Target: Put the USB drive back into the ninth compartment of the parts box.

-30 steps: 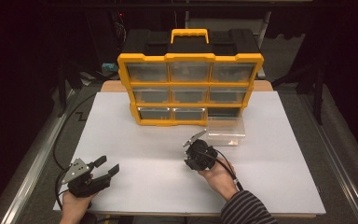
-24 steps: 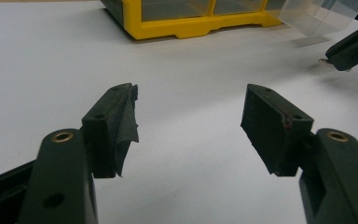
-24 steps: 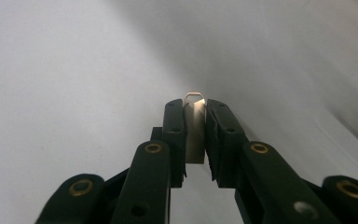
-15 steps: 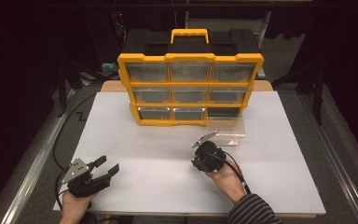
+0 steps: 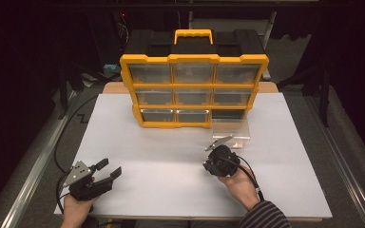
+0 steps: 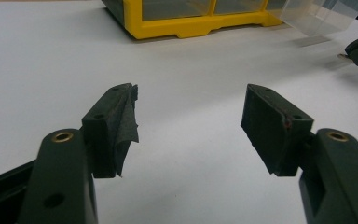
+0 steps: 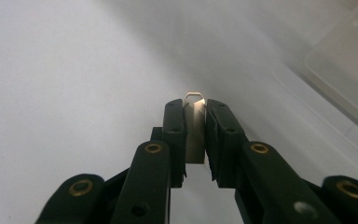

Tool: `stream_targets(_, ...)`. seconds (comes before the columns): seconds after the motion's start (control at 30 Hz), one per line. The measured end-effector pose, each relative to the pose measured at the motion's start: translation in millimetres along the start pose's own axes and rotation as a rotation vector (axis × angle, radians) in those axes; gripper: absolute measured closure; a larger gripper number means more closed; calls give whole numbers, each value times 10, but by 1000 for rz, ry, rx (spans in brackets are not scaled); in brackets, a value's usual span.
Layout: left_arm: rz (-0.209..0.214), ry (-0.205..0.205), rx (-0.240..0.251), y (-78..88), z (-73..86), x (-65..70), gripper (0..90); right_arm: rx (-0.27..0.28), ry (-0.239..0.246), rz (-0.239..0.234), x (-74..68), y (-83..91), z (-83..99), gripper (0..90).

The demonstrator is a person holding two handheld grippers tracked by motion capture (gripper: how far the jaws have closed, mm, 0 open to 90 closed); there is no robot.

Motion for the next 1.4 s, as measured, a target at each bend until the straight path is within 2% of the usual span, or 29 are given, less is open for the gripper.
stream_targets(0.1, 0, 0, -1, 0, 0, -1, 359, 16, -4, -4, 40, 41, 56, 794)
stream_targets(0.3, -1, 0, -3, -3, 0, 0, 359, 49, -48, -6, 141, 119, 197, 794)
stream_targets(0.9, -2, -3, -9, -8, 0, 0, 359, 91, -114, 14, 344, 286, 499, 794)
stream_targets(1.4, -3, -3, -9, -11, -1, 1, 359, 231, -172, 24, 476, 529, 629, 794)
Point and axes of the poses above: each handheld gripper's, and its own axes: y roughly backward along the jaws, z roughly out of its underside, x roughly to its right, the point moved 3 cm from there along -y, roughly forward along the jaws, and after that the axes turned 5 degrees about -x, right-handed, at the moved point
